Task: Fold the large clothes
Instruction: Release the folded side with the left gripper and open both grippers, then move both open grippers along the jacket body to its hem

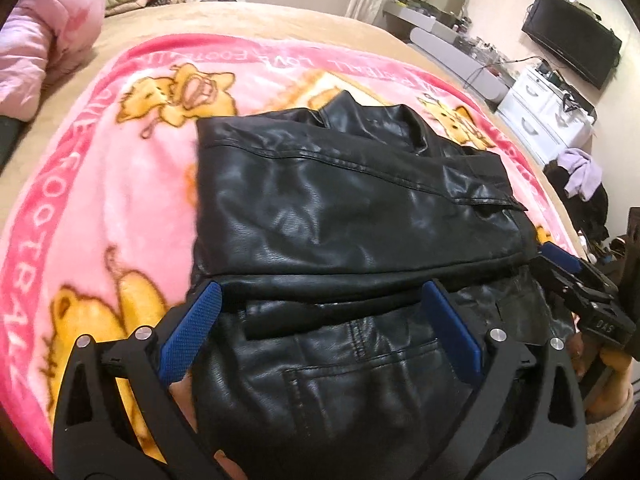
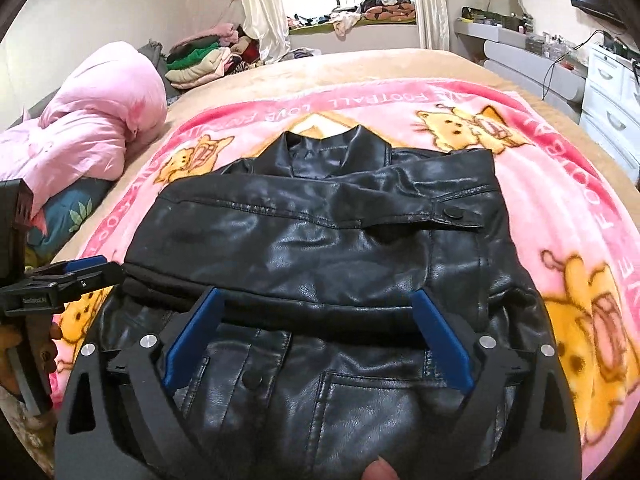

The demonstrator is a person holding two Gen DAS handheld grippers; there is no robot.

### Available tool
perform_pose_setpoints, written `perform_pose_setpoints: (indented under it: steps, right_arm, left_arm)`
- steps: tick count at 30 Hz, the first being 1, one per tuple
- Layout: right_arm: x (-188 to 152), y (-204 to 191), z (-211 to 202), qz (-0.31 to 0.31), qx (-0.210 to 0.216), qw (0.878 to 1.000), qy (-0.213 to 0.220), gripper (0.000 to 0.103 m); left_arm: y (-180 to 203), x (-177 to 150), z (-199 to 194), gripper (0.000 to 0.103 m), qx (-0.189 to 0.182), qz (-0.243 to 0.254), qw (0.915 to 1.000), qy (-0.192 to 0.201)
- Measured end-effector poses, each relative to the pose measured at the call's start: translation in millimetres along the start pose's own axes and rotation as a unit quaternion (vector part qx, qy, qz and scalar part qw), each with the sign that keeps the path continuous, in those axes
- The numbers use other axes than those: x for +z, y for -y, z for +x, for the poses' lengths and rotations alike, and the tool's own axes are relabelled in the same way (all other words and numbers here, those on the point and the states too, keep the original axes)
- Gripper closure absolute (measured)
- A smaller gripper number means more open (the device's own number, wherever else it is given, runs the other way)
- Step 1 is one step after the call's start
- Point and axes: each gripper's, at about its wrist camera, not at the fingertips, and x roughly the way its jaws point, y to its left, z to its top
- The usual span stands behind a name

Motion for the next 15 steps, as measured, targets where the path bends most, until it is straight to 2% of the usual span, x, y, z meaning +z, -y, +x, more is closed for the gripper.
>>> perform_pose_setpoints:
  steps: [9, 15]
  right_arm:
    - [-5.2, -5.1, -22.7, 0.002, 0.001, 1.000, 0.016, 0.007]
    - [-5.6, -7.0, -45.0, 0.001, 0.003, 1.000, 0.031, 0.007]
  left_arm:
    - [6.9, -10.8, -14.2, 0.009, 0.008, 0.019, 0.9998, 0.008]
    - [18.6, -14.9, -31.1, 0.009, -0.002, 0.024, 0.9994, 0.026]
